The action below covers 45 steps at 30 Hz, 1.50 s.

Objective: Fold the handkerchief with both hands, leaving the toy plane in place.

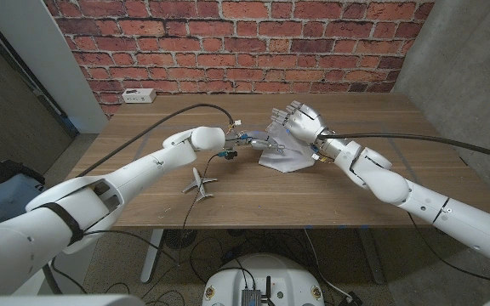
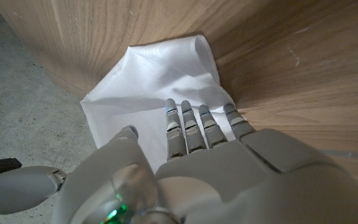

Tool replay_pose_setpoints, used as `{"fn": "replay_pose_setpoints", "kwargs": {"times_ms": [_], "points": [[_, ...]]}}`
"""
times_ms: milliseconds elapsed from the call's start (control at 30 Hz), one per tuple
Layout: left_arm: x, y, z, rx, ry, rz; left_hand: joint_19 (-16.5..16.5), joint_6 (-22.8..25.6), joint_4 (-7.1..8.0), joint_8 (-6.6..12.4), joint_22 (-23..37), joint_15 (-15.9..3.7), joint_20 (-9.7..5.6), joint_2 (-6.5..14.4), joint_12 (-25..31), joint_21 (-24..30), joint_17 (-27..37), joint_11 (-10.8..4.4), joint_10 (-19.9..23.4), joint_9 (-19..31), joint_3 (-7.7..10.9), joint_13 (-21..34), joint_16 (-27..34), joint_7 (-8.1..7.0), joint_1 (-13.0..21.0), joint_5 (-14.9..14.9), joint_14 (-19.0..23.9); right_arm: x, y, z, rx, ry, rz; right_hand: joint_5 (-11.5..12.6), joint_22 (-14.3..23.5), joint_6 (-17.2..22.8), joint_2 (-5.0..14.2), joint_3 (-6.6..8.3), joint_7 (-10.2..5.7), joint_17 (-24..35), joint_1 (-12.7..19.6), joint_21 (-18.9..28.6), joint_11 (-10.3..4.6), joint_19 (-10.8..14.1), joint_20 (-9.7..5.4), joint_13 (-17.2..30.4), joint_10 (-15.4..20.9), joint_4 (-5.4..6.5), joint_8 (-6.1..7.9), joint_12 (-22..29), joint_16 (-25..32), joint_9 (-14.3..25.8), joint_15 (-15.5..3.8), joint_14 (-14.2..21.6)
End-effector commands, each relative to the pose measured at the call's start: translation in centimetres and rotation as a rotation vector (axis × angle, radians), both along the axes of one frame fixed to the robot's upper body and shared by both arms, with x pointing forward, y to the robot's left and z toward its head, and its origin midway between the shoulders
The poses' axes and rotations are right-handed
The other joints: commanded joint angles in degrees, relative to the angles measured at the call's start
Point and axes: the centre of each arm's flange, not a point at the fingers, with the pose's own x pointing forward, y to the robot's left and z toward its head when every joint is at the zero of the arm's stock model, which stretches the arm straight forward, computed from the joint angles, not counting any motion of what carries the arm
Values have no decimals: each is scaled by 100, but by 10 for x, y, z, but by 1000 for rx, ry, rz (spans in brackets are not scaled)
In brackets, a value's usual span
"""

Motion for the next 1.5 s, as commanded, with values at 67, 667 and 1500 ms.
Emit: {"fn": "replay_pose_setpoints", "kwargs": {"times_ms": [67, 667, 1500], "points": [[-1, -1, 4, -2, -13, -4, 89, 35, 7, -10, 25, 8, 50, 19, -27, 15, 12, -12, 29, 23, 26, 15, -9, 35, -52, 44, 14, -13, -16, 16, 336, 55, 74, 86, 20, -263, -33, -269, 146, 108, -863, -74, 98, -6, 129, 14, -4, 401, 25, 61, 63, 10, -817, -105], [-34, 18, 28, -110, -141, -13, 130, 92, -103, 10, 18, 61, 64, 53, -38, 14, 1, -15, 47, 22, 124, 13, 8, 51, 31, 53, 97, -17, -31, 12, 607, 102, 81, 232, 29, 218, 72, -402, 287, 140, -1507, -223, 308, -131, 352, 6, 576, 552, 241, 221, 147, -13, -739, 67], [-111, 75, 35, -235, -316, 37, 201, 433, -449, 89, 13, 212, 158, 45, 137, -6, 22, 18, 682, 25, 426, 33, 123, 178, 291, -8, 681, -19, -32, 15, 646, 74, 87, 256, 28, 299, 128, -309, 287, 98, -1435, -250, 311, -120, 353, 3, 662, 454, 235, 203, 132, -24, -747, 95]]}}
